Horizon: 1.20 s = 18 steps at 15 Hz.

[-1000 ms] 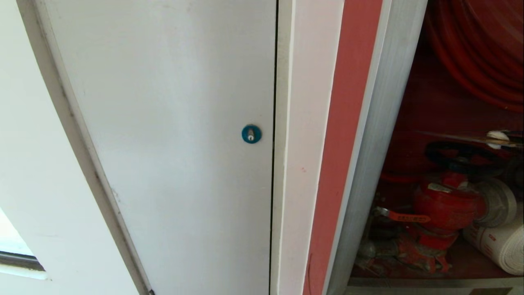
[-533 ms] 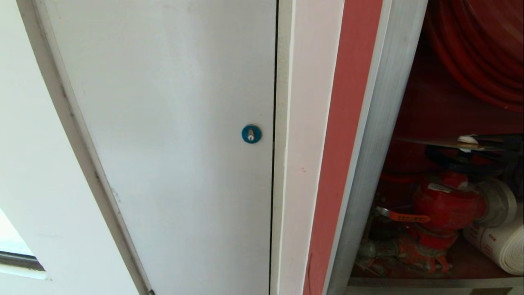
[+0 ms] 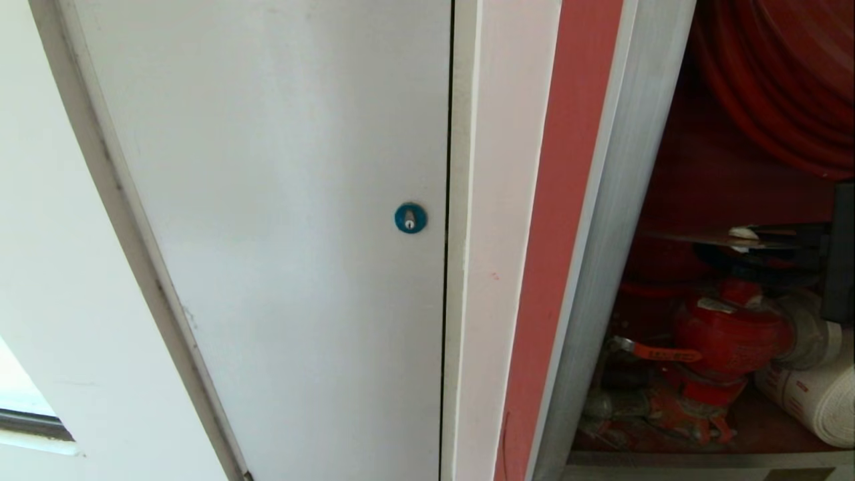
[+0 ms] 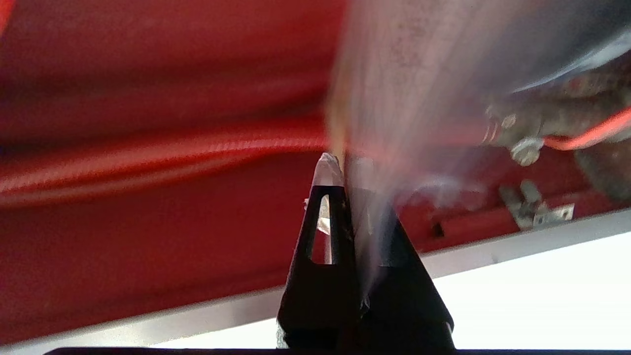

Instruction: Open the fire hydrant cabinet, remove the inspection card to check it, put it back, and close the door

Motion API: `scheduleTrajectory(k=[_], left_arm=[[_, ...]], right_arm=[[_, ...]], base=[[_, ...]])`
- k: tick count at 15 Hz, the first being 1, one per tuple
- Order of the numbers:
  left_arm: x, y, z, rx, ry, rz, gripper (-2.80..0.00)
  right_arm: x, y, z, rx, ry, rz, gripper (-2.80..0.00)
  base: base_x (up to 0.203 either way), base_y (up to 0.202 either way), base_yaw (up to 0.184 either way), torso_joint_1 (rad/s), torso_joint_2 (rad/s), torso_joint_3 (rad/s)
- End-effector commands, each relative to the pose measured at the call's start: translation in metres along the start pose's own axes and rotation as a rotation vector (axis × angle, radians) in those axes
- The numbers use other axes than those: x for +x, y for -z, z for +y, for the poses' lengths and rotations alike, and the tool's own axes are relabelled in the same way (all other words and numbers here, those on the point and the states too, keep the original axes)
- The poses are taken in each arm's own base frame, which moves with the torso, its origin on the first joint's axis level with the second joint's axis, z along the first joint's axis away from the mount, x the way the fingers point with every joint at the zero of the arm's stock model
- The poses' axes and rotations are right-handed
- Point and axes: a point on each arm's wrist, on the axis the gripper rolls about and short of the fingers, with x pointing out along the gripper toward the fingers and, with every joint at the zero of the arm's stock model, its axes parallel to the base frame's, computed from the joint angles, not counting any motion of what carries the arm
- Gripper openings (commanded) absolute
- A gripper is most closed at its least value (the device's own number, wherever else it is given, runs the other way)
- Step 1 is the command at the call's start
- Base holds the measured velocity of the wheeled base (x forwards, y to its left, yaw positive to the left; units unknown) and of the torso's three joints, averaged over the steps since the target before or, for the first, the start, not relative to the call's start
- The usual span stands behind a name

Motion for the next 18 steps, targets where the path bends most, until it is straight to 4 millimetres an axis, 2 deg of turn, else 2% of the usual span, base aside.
scheduleTrajectory(k=[1, 12, 13, 18], left_arm=[[0.002, 0.008, 0.000, -0.001, 0.002, 0.028, -2.80], [0.002, 0.008, 0.000, -0.001, 0.002, 0.031, -2.80], [0.002, 0.008, 0.000, -0.001, 0.001, 0.028, -2.80], [0.002, 0.008, 0.000, -0.001, 0.002, 0.026, -2.80]], right_arm=[[0.002, -0.001, -0.001, 0.007, 0.008, -0.020, -2.80], [0.018, -0.002, 0.002, 0.000, 0.027, -0.010, -2.80], [0.019, -0.002, 0.003, 0.000, 0.029, -0.007, 0.00], [0.019, -0.001, 0.002, -0.004, 0.029, -0.003, 0.00]], base=[[0.000, 0.000, 0.000, 0.000, 0.00, 0.000], [0.000, 0.000, 0.000, 0.000, 0.00, 0.000], [0.000, 0.000, 0.000, 0.000, 0.00, 0.000], [0.000, 0.000, 0.000, 0.000, 0.00, 0.000]])
